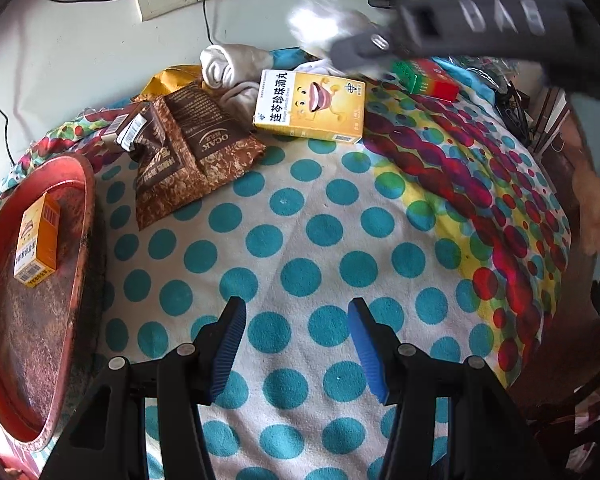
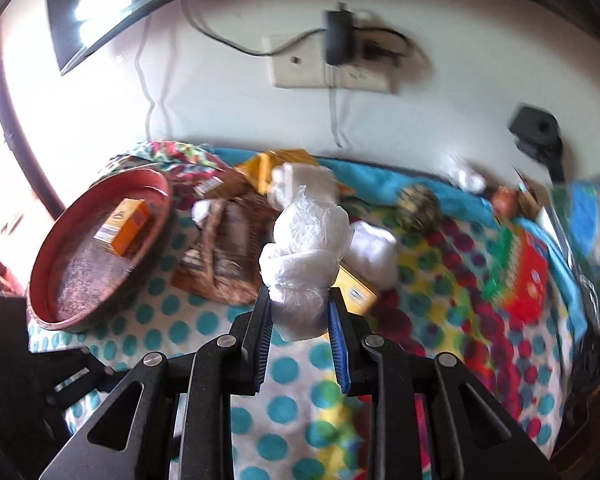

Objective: Organize objects
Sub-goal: 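Grasp the white plastic bag with the right gripper and drop it in the tray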

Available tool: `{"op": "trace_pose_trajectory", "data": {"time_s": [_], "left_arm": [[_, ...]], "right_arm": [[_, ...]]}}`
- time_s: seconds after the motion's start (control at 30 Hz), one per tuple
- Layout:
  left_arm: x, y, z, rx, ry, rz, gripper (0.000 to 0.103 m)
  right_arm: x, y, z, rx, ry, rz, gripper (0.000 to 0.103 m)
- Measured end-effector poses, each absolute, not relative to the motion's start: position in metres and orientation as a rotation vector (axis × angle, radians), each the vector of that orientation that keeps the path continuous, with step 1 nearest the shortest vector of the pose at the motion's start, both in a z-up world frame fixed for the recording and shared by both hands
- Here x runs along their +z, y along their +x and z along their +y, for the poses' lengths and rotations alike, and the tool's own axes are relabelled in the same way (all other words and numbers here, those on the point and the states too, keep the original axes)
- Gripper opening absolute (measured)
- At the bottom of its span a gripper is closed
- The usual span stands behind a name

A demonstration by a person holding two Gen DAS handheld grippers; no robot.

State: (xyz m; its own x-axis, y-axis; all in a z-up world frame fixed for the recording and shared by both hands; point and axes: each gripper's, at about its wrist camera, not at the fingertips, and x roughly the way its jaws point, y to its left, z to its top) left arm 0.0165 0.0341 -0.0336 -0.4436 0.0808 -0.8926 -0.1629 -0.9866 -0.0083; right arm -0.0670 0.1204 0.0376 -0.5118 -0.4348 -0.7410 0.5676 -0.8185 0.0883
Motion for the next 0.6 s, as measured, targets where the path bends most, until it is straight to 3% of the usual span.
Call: {"op": "trace_pose_trajectory", "data": {"time_s": [0.6], "left_arm": [[-0.004,0.043,-0.016,2.746,-1.592,0.040,0.054]], "right_arm": [[0.031,-0.090,-0.029,-1.804,1.070,0.477,0.025]]}}
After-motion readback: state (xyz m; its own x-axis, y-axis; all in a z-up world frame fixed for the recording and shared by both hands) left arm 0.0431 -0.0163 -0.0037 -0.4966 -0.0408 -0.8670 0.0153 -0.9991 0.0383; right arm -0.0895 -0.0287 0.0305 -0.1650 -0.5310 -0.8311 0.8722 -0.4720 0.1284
